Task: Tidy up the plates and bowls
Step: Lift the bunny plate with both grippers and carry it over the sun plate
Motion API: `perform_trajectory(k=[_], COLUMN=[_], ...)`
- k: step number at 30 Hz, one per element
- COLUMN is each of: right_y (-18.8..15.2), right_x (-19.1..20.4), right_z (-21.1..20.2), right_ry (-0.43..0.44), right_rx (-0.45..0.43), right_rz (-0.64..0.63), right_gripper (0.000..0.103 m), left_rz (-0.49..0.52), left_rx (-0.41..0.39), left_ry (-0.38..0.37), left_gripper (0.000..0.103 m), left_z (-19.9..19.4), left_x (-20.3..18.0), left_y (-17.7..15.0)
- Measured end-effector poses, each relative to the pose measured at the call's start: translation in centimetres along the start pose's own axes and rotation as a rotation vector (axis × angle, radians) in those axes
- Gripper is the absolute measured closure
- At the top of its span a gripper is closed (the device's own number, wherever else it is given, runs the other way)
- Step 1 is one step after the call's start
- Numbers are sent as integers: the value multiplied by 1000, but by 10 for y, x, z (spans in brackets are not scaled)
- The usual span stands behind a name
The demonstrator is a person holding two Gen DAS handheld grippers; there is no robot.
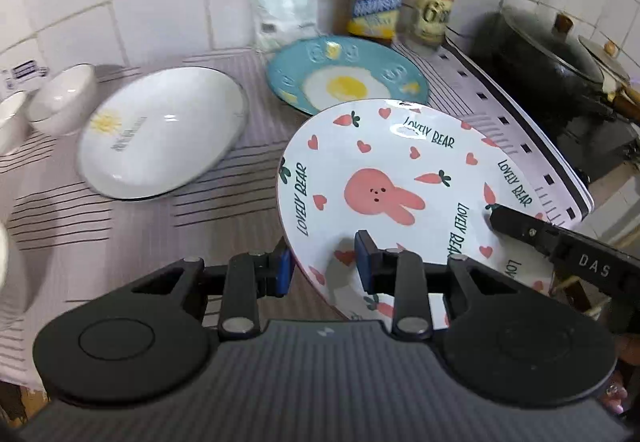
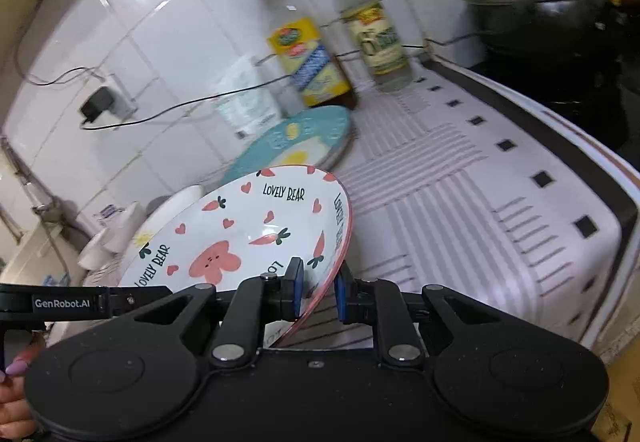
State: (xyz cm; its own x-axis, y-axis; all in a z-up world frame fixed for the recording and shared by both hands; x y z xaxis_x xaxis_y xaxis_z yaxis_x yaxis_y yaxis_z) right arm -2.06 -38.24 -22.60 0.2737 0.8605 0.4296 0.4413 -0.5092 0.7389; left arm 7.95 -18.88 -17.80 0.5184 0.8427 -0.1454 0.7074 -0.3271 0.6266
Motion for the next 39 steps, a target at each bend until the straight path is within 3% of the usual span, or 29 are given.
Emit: perform_trajectory(k=[18,24,39], right_y=[20,26,35], right_x=[123,152,176], right_z=[39,61,114], right_ry=[175,199,199], right_rx=[49,73,118], right_rz=[-93,-123,-157], right_gripper=[81,81,81], left_rz=[-91,-171,-243], left_rx=[-88,-70,-66], left_ry=[126,151,159], left_gripper=[73,73,73], left_z=[-59,-45,-6], left_x=[109,140,182], left_y=[27,31,55])
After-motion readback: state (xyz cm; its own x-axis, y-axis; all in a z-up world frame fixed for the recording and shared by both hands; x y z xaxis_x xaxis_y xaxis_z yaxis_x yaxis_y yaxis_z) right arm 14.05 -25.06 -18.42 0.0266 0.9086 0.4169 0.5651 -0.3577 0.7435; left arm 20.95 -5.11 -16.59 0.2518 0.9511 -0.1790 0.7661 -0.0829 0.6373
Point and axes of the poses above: each gripper's, at about its wrist camera, not at the fingertips, and z roughly the way its jaws point, x to its left, y to its top, the point moved 9 cm from there along z, roughly the way its jaws point, and after that the axes turned 5 degrees about -z, right-handed, at the moved point
